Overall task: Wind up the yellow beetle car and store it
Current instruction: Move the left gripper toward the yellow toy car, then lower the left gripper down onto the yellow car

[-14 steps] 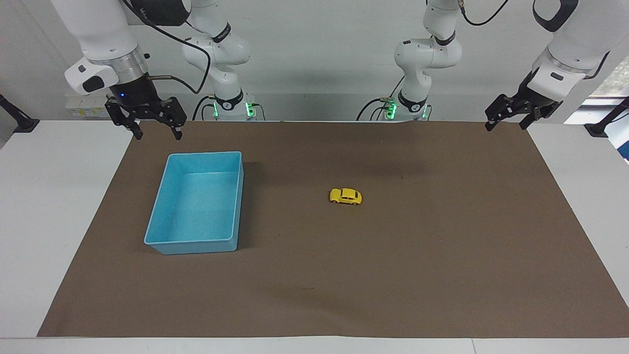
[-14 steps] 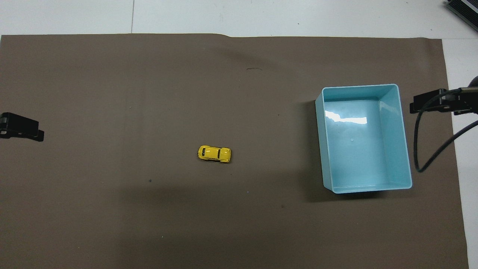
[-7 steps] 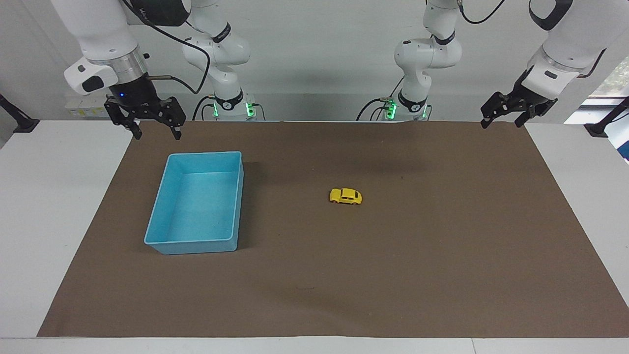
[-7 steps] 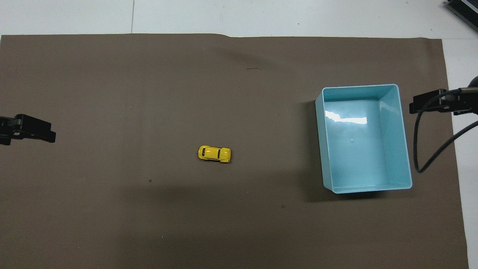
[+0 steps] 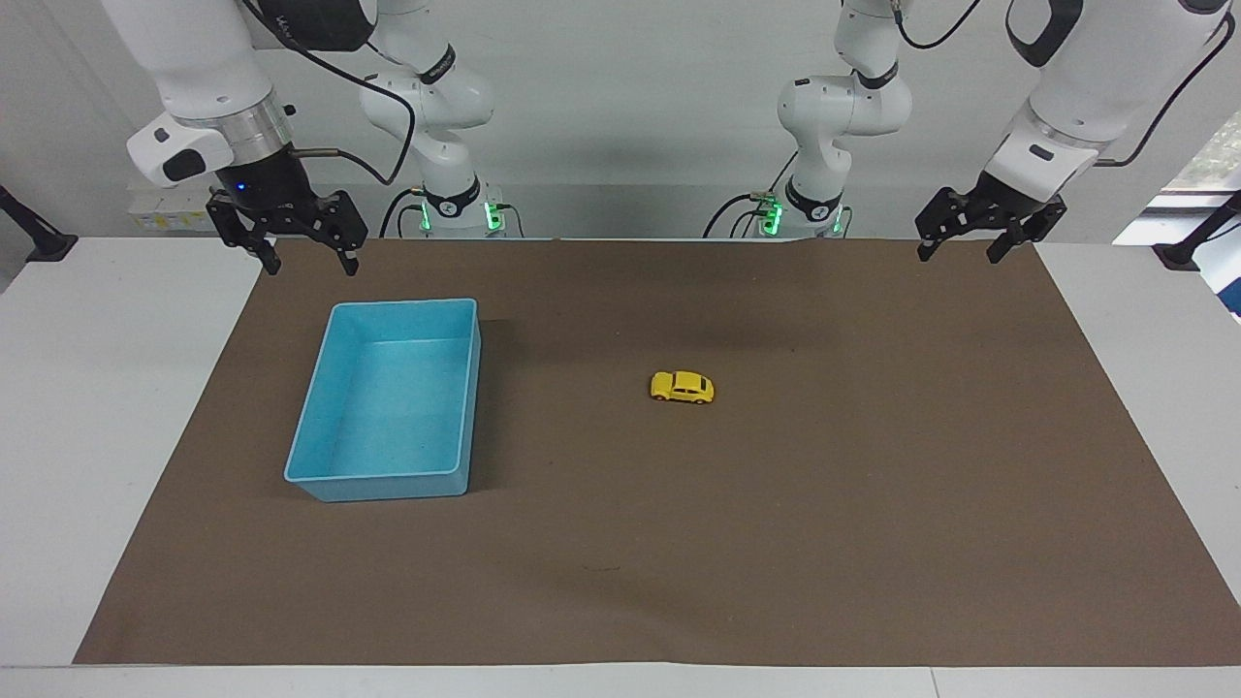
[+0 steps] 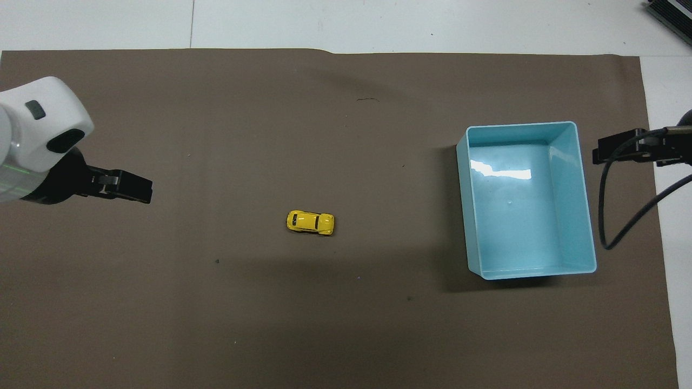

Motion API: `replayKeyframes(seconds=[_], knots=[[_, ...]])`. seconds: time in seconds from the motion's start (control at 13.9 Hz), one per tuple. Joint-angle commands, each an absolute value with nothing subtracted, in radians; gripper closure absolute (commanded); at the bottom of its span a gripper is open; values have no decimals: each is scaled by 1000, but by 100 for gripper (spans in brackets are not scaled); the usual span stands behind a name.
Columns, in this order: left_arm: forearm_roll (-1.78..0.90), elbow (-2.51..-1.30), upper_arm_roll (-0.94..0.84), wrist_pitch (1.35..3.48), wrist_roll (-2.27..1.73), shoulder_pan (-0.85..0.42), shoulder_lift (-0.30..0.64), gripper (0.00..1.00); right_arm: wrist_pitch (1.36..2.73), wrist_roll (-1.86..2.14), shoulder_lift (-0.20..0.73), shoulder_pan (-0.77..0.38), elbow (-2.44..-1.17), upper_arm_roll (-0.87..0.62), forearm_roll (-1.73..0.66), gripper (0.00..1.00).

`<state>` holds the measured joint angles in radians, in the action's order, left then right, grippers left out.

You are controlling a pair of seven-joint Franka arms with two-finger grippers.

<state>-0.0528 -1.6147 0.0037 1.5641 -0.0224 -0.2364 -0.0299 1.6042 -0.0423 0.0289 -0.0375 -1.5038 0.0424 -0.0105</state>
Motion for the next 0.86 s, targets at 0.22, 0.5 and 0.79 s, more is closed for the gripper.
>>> replayKeyframes(seconds=[0.22, 0.5, 0.79], knots=[[-43, -1666, 18, 1623, 130, -377, -43, 0, 1595, -55, 21, -32, -1503, 38, -14, 0], [-43, -1710, 17, 1673, 406, -422, -28, 0, 1594, -54, 21, -32, -1505, 38, -14, 0], [-44, -1727, 17, 1720, 671, -431, -14, 0, 1595, -54, 21, -32, -1503, 38, -14, 0]])
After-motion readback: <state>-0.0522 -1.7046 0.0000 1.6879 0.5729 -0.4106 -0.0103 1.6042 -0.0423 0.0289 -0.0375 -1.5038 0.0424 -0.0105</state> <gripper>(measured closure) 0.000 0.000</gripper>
